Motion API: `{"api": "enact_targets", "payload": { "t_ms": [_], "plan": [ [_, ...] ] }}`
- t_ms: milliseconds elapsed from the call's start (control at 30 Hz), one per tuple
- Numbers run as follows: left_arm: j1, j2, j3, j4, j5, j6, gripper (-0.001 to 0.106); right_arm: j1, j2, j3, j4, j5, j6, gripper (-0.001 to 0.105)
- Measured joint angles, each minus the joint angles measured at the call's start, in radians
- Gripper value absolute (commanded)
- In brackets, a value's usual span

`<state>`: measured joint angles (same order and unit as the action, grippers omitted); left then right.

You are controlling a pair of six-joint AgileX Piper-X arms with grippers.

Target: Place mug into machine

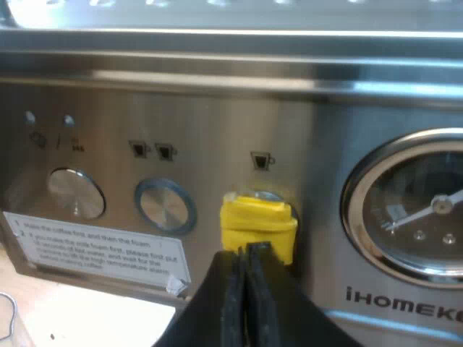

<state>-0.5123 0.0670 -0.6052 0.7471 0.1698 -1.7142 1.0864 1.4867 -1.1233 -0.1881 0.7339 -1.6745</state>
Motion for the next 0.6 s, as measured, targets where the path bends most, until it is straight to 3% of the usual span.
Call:
{"api": "enact_targets", "payload": {
  "t_ms": [433,600],
  "plan": [
    [0.000,0.000,0.000,0.002,0.000,0.000,0.085,-0.016,0.004,0.002,-0.018,-0.013,0.000,0.000],
    [0.000,0.000,0.000,0.003,0.000,0.000,0.085,0.009,-0.033,-0.001,0.102,0.001,0.000,0.001]
  ]
}}
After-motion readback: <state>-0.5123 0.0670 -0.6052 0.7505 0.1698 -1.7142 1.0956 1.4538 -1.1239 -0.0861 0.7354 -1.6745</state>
